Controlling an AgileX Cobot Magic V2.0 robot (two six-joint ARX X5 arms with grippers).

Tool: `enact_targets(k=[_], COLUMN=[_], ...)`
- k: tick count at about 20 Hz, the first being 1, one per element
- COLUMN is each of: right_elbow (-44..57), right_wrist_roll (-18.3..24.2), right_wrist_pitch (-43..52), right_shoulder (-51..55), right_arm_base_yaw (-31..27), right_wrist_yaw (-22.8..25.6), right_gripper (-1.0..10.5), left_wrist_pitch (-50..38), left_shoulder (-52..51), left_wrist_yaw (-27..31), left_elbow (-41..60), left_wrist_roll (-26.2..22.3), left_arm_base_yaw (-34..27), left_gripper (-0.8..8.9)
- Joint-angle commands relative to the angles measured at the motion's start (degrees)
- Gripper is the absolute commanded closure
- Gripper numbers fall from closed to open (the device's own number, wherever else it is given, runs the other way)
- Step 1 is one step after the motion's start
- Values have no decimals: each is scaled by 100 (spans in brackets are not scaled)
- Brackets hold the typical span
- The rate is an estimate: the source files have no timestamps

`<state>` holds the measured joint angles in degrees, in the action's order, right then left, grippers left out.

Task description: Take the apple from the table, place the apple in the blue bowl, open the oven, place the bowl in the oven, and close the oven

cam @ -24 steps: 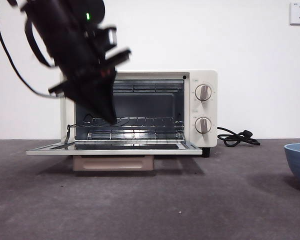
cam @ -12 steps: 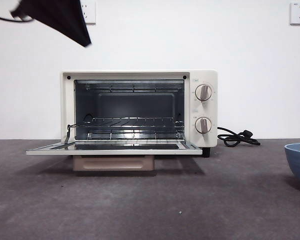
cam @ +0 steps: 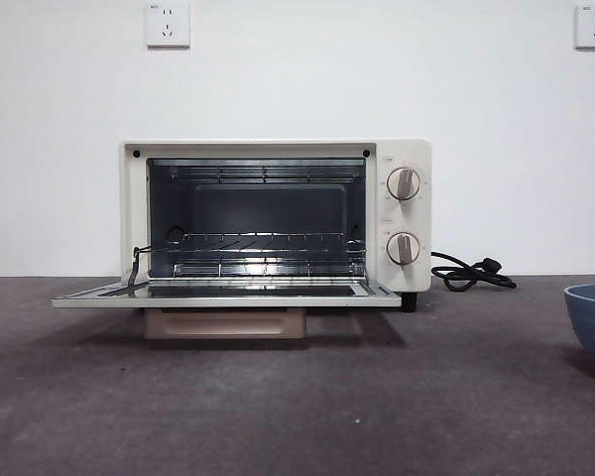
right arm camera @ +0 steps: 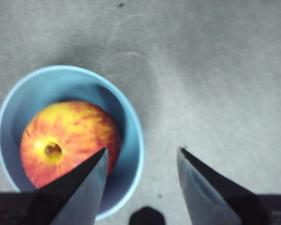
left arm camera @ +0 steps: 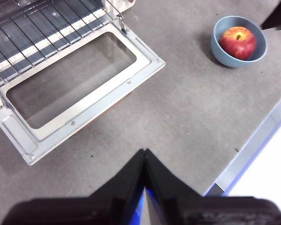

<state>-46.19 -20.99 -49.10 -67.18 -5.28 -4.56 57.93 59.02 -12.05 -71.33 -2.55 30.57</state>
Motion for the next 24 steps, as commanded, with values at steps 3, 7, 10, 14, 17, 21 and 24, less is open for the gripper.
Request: enact_targets(k=[3, 7, 10, 14, 17, 21, 24], right_elbow=[59, 63, 63, 63, -7, -564, -1263], right_wrist_roll=[85, 164, 162, 24, -142, -387, -813], right_wrist_pitch=[20, 227, 179, 129, 52, -481, -717], right_shoulder=[-433, -756, -920, -922, -901, -868, -872], right_arm_base_yaw=[-9, -9, -9, -4, 35, 511, 1189], right_wrist_yaw=[11, 11, 9, 2, -186, -214, -210], right_gripper=[695, 724, 967, 958, 958, 958, 959], left_wrist_pitch=[245, 334, 522, 627, 678, 863, 984], left_shoulder=[-105, -129, -168, -345, -505, -702, -892], left_wrist_yaw=[9, 9, 7, 7, 9, 9, 11], left_elbow=[52, 52, 52, 52, 52, 52, 52], left_wrist_roll=[-66, -68, -66, -66, -63, -66, -92], left_arm_base_yaw=[22, 22, 22, 22, 22, 22, 22], left_gripper=[819, 819, 819, 819, 819, 819, 819])
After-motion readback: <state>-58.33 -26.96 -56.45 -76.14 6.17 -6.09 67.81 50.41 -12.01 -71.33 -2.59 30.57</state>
